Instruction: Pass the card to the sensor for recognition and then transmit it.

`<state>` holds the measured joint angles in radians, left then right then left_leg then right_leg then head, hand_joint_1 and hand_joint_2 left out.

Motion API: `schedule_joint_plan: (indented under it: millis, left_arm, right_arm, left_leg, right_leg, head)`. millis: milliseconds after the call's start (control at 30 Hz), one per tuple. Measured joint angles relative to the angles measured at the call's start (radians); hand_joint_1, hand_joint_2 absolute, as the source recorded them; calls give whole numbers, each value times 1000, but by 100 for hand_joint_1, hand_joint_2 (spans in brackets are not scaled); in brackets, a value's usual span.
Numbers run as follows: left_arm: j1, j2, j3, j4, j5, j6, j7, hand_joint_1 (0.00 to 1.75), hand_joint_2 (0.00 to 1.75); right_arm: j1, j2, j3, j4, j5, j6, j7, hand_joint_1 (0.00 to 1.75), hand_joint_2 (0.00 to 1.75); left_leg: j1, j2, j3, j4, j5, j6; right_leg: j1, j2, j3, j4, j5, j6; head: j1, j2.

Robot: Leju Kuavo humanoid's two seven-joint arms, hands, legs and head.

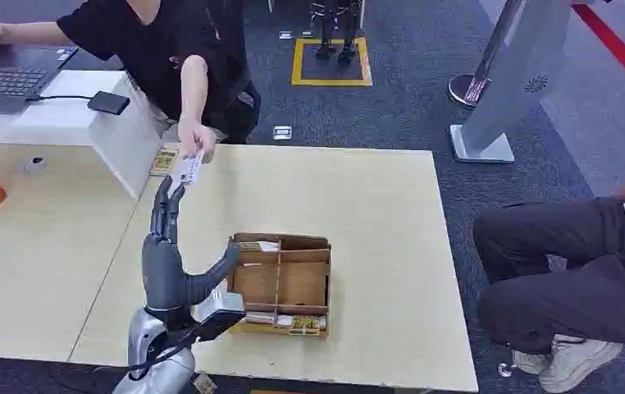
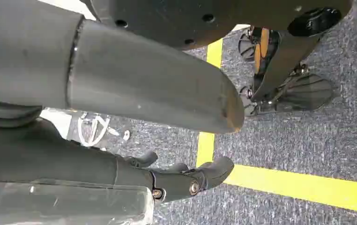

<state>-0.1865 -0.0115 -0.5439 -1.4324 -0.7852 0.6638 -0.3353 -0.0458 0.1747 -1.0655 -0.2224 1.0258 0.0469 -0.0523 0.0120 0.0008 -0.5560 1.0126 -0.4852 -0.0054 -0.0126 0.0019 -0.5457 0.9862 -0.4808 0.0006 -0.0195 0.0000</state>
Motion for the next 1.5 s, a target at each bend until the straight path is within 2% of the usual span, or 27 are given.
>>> schedule_joint_plan:
  millis: [133,167,200,233,267,400,433,533,567,600,667,767,800,833,900,1000,1200,1333,1500]
  left_arm:
    - [-30,-8,37,50,-126,0,57,56,175]
    - [-37,-8,43,59,-131,0,62,94,175]
    - [-43,-8,51,70,-134,0,66,110,175]
    - [-47,-8,55,76,-139,0,66,134,175]
    - [-49,-10,59,82,-156,0,77,141,175]
    - [-72,-22,95,111,-267,0,121,147,175]
    - [-81,-24,106,121,-287,0,129,140,175]
    - [-100,-36,143,146,-349,0,137,140,175]
    - [-102,-42,159,151,-376,0,139,131,175]
    - [-103,-48,176,156,-395,0,139,131,175]
    - [-107,-56,201,165,-407,0,140,120,175]
    - [-108,-61,214,169,-416,0,139,119,175]
    - [-108,-69,237,174,-438,0,138,40,175]
    - [-107,-74,251,175,-453,0,136,21,175]
    - [-107,-82,275,177,-461,0,133,17,175]
    - [-107,-92,299,180,-464,0,127,24,175]
    - [-106,-101,314,182,-472,0,126,23,175]
    - [-106,-109,320,182,-494,0,168,24,175]
    - [-105,-109,320,182,-484,0,186,24,175]
  right_arm:
    - [-2,-2,6,1,9,5,5,0,0]
    - [-2,-3,8,1,11,6,6,0,0]
    - [-2,-3,8,2,11,6,6,0,0]
    - [-2,-3,10,2,11,7,6,0,0]
    - [-2,-4,11,2,13,7,6,0,0]
    - [-5,-8,18,4,26,11,7,0,0]
    - [-5,-8,19,5,28,12,8,0,0]
    - [-7,-9,23,6,34,13,10,0,0]
    - [-8,-9,23,6,37,13,10,0,0]
    - [-8,-9,24,7,39,13,10,0,0]
    - [-8,-10,25,8,39,13,10,0,0]
    - [-8,-10,25,8,39,13,11,0,0]
    - [-8,-10,26,8,40,12,11,0,0]
    - [-9,-10,26,8,40,12,11,0,0]
    - [-9,-10,27,9,40,12,11,0,0]
    - [-10,-11,30,9,41,13,11,0,0]
    - [-10,-13,32,9,41,13,11,0,0]
    - [-10,7,31,15,11,-8,-46,0,0]
    - [-7,36,31,24,6,-25,-60,0,0]
  left_leg:
    - [0,0,0,0,0,0]
    - [0,0,0,0,0,0]
    - [0,0,0,0,0,0]
    - [0,0,0,0,0,0]
    - [0,0,0,0,0,0]
    - [0,0,0,0,0,0]
    - [0,0,0,0,0,0]
    - [0,0,0,0,0,0]
    - [0,0,0,0,0,0]
    - [0,0,0,0,0,0]
    - [0,0,0,0,0,0]
    - [0,0,0,0,0,0]
    - [0,0,0,0,0,0]
    - [0,0,0,0,0,0]
    - [0,0,0,0,0,0]
    - [0,0,0,0,1,0]
    - [0,0,0,0,1,0]
    - [0,0,0,0,1,0]
    - [0,0,0,0,1,0]
  right_leg:
    - [0,0,0,0,0,0]
    - [0,0,0,0,0,0]
    - [0,0,0,0,0,0]
    - [0,0,0,0,0,0]
    - [0,0,0,0,0,0]
    - [0,0,0,0,0,0]
    - [0,0,0,0,0,0]
    - [0,0,0,0,0,0]
    - [0,0,0,0,0,0]
    - [0,0,0,0,0,0]
    - [0,0,0,0,0,0]
    - [0,0,0,0,0,0]
    - [0,0,0,0,0,0]
    - [0,0,0,0,0,0]
    - [0,0,0,0,0,0]
    - [0,0,0,0,0,0]
    - [0,0,0,0,0,0]
    - [0,0,0,0,0,0]
    - [0,0,0,1,0,0]
  head:
    - [0,0]
    - [0,0]
    - [0,0]
    - [0,0]
    - [0,0]
    - [0,0]
    - [0,0]
    - [0,0]
    - [0,0]
    - [0,0]
    - [0,0]
    - [0,0]
    - [0,0]
    - [0,0]
    - [0,0]
    - [0,0]
    - [0,0]
    - [0,0]
    - [0,0]
